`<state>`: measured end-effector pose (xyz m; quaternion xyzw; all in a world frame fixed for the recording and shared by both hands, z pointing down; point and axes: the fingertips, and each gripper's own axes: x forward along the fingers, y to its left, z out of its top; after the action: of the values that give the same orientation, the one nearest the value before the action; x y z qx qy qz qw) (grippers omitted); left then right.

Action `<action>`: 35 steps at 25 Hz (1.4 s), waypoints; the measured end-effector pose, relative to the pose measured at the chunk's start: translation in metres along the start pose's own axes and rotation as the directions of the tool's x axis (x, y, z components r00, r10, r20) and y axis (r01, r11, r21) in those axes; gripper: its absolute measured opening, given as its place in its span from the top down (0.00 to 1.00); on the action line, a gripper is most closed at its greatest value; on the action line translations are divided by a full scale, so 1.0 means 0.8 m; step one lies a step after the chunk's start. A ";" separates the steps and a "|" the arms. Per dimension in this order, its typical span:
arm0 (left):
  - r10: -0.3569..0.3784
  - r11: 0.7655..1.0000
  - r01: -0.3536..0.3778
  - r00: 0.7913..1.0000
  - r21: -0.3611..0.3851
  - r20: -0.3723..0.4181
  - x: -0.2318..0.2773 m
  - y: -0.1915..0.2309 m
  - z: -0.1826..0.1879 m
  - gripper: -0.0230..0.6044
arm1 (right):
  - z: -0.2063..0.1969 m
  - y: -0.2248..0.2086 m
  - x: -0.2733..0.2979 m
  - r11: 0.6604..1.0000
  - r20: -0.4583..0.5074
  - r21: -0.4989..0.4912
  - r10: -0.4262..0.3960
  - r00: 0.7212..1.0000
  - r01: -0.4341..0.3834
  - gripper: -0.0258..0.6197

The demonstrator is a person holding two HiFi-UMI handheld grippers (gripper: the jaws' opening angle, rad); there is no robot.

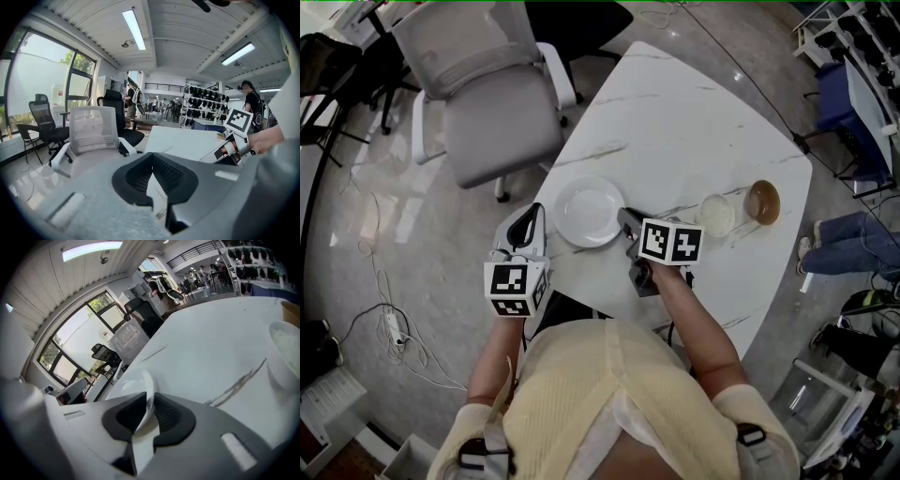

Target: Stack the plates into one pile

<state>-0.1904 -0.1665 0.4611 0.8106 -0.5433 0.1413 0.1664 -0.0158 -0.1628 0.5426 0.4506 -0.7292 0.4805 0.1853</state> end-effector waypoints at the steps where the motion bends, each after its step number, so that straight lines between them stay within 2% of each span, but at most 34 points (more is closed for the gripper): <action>1: 0.000 1.000 0.000 1.000 0.000 0.001 0.000 0.000 0.000 0.96 | 0.000 0.000 0.000 1.000 -0.002 -0.017 -0.006 1.000 0.006 0.87; 5: -0.002 1.000 0.002 1.000 -0.001 0.002 0.000 0.001 0.000 0.96 | 0.001 0.007 0.003 0.998 -0.001 -0.068 -0.009 1.000 0.009 0.86; 8: -0.003 1.000 0.003 1.000 -0.002 0.004 0.001 0.001 0.002 0.96 | 0.004 0.008 0.002 0.997 0.008 -0.080 -0.011 1.000 0.012 0.82; 16: -0.005 1.000 0.005 1.000 -0.012 0.009 0.000 0.001 0.007 0.96 | 0.010 0.009 -0.009 0.995 0.026 -0.098 -0.017 1.000 0.020 0.82; 24: -0.013 0.999 0.013 1.000 -0.039 0.007 -0.002 -0.001 0.010 0.96 | 0.024 0.020 -0.032 0.992 0.063 -0.125 0.013 0.998 -0.005 0.84; 30: -0.045 0.996 0.045 0.999 -0.081 0.002 -0.002 -0.007 0.011 0.96 | 0.033 0.030 -0.049 0.985 0.099 -0.173 0.024 0.995 -0.007 0.87; 35: -0.061 0.995 0.060 0.998 -0.077 -0.013 -0.003 -0.013 0.011 0.96 | 0.035 0.034 -0.058 0.982 0.117 -0.189 0.033 0.993 -0.011 0.87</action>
<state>-0.1810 -0.1648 0.4510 0.8187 -0.5221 0.1218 0.2056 -0.0096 -0.1611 0.4820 0.4508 -0.7861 0.3837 0.1778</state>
